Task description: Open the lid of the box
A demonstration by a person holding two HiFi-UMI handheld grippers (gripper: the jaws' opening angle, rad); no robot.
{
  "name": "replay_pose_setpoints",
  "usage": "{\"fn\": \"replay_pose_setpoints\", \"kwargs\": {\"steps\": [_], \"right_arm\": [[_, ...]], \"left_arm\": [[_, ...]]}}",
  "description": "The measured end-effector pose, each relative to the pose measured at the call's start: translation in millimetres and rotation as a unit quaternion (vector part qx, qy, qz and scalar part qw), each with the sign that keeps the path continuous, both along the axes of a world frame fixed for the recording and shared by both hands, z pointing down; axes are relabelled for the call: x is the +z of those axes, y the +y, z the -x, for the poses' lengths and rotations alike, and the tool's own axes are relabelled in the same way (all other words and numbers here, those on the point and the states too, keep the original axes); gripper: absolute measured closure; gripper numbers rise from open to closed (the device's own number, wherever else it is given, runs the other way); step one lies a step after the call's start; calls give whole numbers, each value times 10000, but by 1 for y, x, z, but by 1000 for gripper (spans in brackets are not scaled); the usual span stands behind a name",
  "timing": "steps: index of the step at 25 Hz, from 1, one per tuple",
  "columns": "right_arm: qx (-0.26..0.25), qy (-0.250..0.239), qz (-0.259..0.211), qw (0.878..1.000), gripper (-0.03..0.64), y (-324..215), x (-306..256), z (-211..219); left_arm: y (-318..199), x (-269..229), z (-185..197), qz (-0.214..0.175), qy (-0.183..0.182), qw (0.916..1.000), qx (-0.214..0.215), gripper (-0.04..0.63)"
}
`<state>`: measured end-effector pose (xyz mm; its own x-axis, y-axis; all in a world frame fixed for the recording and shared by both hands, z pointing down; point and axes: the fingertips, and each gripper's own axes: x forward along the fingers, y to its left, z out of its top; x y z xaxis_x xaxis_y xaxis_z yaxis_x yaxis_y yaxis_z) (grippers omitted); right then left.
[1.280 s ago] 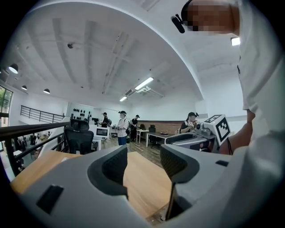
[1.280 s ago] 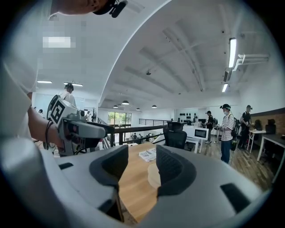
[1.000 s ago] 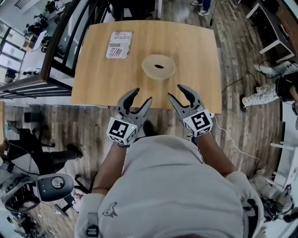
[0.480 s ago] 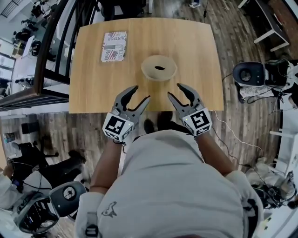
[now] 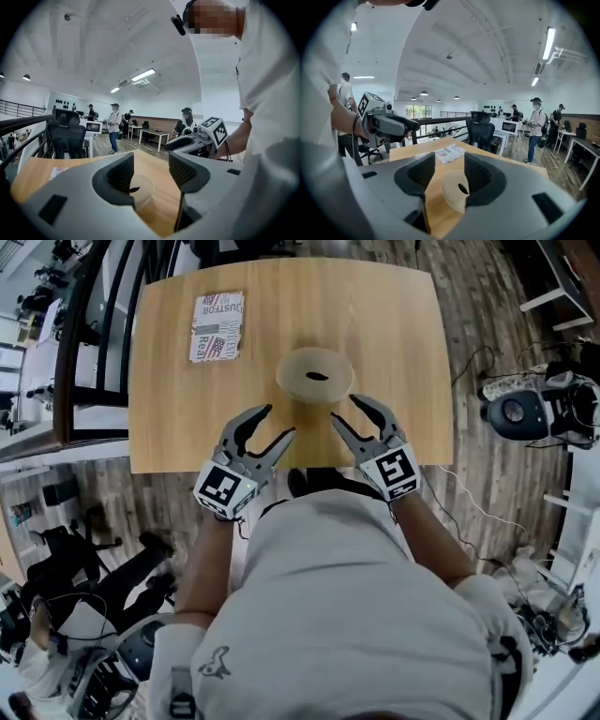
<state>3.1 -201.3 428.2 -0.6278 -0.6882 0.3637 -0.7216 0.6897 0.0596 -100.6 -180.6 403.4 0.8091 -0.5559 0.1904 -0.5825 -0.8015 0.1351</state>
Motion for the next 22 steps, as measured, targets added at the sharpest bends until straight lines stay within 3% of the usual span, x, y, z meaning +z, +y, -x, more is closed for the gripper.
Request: {"fn": "replay_pose_setpoints", "kwargs": {"steps": [3, 8, 12, 17, 22], "right_arm": [[-137, 180, 140, 9996, 414, -18, 12, 0], [-403, 553, 260, 9973, 414, -48, 35, -1], [-621, 833, 420, 9937, 414, -64, 55, 1], [-911, 1587, 337, 9825, 414, -80, 87, 2], [-1153, 2044, 371, 9714, 414, -88, 116, -9]], "left_arm": [[-16, 11, -1, 78, -131, 9999, 79, 373], [-47, 29, 1, 376, 68, 9991, 164, 360], [-63, 49, 5, 514, -21, 9983, 267, 347], [-80, 80, 12, 747, -88, 9966, 345, 340], [-90, 117, 6, 831, -480, 9941, 509, 330]]}}
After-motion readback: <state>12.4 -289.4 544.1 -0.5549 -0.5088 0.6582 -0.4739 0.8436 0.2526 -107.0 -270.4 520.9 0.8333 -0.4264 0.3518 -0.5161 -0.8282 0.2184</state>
